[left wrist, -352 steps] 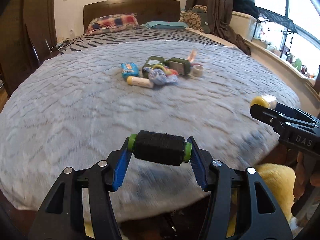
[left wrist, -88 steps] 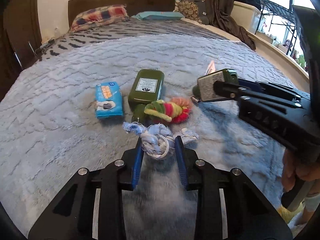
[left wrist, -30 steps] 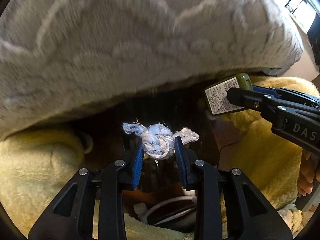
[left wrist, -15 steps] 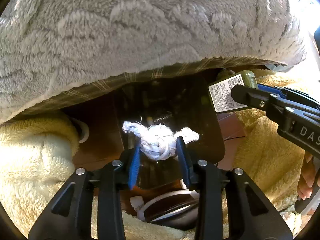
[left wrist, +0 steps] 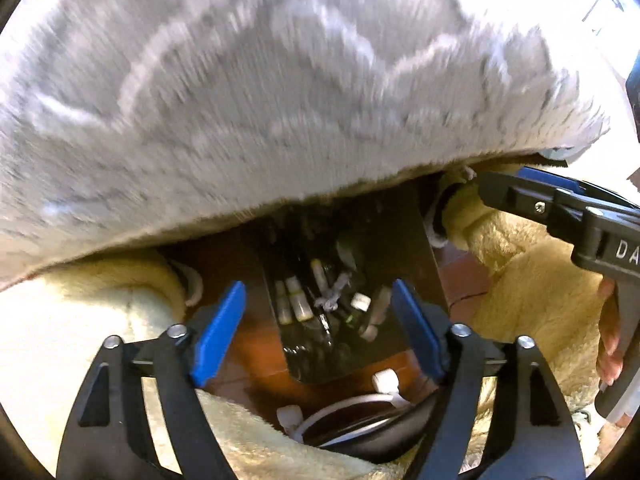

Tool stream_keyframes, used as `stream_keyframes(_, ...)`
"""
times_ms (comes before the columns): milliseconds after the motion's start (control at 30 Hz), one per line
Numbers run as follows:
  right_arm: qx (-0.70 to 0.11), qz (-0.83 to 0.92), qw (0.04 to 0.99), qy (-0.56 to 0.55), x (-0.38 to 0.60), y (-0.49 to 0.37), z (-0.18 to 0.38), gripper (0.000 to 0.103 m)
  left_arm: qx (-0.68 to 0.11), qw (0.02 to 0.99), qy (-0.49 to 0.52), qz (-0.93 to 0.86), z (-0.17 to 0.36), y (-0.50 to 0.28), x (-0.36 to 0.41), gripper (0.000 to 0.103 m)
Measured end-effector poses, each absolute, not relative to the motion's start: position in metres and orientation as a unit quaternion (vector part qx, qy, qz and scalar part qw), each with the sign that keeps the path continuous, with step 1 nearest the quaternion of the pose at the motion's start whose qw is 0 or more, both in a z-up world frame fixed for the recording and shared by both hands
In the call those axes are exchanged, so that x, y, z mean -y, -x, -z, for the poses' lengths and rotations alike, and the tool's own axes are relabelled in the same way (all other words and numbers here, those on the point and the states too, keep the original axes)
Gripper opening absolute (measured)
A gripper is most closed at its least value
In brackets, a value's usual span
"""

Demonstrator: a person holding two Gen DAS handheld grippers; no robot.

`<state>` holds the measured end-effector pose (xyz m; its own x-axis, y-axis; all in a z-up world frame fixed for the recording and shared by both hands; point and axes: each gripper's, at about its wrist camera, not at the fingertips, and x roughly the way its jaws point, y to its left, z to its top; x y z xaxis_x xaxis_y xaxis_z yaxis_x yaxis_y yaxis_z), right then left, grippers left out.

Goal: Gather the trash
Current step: 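Move both open tools back over the items on the bed, then grasp the ribbon keychain with the right tool while the left tool grasps the colourful cloth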

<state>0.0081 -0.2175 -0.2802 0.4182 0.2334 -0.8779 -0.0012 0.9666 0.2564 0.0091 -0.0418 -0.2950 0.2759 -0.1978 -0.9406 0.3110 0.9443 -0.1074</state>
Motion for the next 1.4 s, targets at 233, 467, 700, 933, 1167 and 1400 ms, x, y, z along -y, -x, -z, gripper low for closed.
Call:
stream_keyframes(233, -0.457, -0.047, 0.884, -0.089, 0.233, -0.007, 0.212, 0.094, -0.511, 0.843, -0.042, 0.165, 0.227, -0.015, 0.027, 0.082)
stream_keyframes(467, -0.388, -0.03, 0.919, -0.057, 0.242, -0.03, 0.152, 0.097, -0.446, 0.882, -0.049, 0.145, 0.166, -0.047, 0.018, 0.084)
stream_keyframes(700, -0.358, -0.007, 0.933, -0.044, 0.25, -0.084, 0.119, 0.097, -0.418, 0.898, -0.05, 0.13, 0.138, -0.099, 0.022, 0.085)
stream_keyframes(933, -0.373, 0.012, 0.927, -0.038, 0.249, -0.156, 0.124, 0.097, -0.421, 0.895, -0.049, 0.138, 0.142, -0.155, 0.035, 0.085)
stream_keyframes(1167, -0.383, 0.005, 0.921, -0.068, 0.245, -0.224, 0.134, 0.086, -0.422, 0.894, -0.052, 0.139, 0.151, -0.203, 0.054, 0.085)
stream_keyframes(1400, -0.407, -0.021, 0.908, -0.1, 0.231, -0.275, 0.15, 0.06, -0.414, 0.894, -0.056, 0.164, 0.155, -0.229, 0.073, 0.084)
